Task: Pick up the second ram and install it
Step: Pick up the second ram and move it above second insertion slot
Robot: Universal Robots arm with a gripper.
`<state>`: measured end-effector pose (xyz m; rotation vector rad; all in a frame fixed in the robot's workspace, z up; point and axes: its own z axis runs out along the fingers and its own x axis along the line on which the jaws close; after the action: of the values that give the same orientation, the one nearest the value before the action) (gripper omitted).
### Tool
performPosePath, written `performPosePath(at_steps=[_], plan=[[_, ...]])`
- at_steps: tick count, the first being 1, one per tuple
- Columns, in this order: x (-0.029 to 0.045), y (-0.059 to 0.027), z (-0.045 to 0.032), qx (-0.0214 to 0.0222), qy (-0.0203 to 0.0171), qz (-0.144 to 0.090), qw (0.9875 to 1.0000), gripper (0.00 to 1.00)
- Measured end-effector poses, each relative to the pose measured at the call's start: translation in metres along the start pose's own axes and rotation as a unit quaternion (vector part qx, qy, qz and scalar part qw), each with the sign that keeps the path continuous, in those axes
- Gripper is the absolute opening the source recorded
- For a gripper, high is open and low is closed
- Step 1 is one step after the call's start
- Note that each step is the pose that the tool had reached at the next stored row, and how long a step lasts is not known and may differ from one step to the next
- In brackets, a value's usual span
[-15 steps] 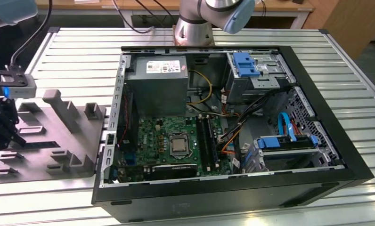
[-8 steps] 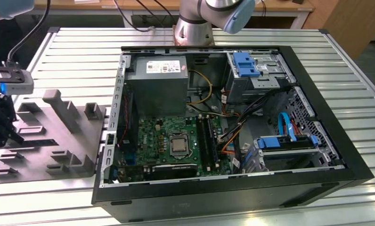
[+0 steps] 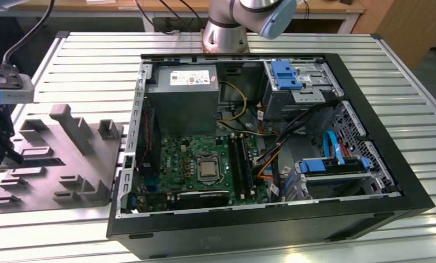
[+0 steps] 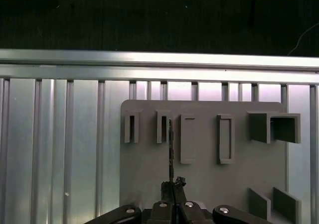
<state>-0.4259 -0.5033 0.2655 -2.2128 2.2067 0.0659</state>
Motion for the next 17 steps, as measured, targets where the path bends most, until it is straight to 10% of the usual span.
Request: performPosePath(at_steps=[17], plan=[[-0.0014,0.0006,-0.0341,0.0015,-0.0146,0.0,0.9999,0.11]])
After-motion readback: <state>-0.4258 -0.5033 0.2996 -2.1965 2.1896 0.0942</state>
